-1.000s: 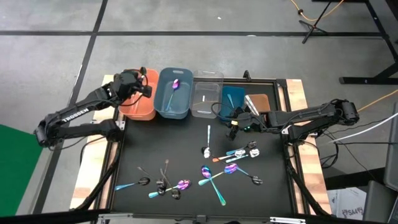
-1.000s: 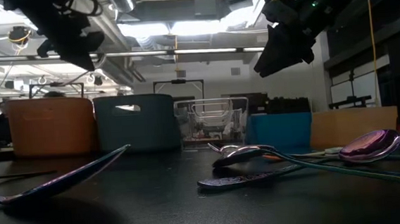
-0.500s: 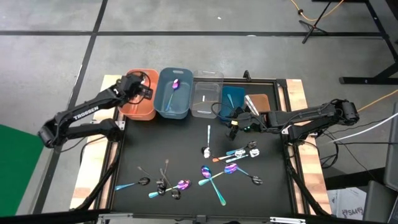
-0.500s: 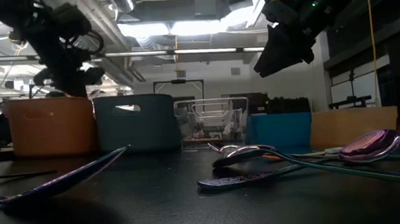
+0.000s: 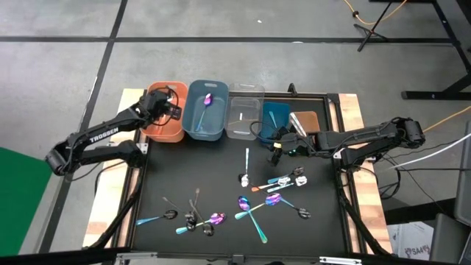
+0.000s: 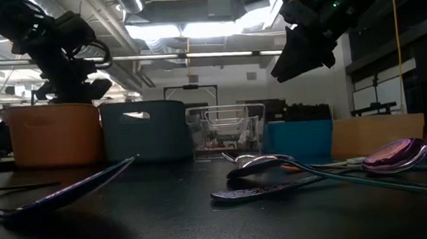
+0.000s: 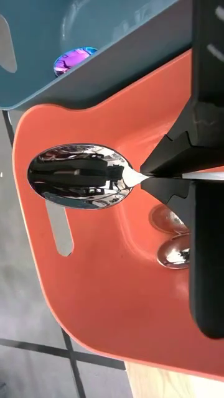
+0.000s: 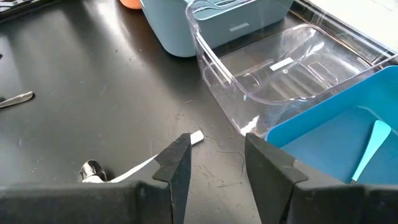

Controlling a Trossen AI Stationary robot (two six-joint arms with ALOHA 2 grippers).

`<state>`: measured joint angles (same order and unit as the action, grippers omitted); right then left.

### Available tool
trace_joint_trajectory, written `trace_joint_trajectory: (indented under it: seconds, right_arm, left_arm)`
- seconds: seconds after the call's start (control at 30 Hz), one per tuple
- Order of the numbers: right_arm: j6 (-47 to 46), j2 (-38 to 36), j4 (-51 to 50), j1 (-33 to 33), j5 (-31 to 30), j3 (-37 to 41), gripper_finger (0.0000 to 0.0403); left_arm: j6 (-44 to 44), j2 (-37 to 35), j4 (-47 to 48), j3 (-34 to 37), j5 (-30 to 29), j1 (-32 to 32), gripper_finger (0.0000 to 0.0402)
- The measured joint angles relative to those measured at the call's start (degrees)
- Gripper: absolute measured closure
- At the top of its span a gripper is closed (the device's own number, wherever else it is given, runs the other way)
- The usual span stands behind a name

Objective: Sort silverware by color (type)
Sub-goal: Put the orange spoon into the left orange bin

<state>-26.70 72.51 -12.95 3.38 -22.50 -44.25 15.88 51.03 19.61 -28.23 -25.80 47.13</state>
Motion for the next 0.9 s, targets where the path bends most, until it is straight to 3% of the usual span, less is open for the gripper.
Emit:
trace_joint_trajectory:
  seconds: [0.27,0.9]
  right_arm:
    - [0.0,0.0,0.0,0.0,0.0,0.0,0.0262]
    - [0.0,0.0,0.0,0.0,0.0,0.0,0.0262]
  left_arm:
    - [0.0,0.8,0.2,0.0,-0.1,0.0,0.0401]
    - [0.0,10.4,0.3,0.0,-0.3,0.5,0.0401]
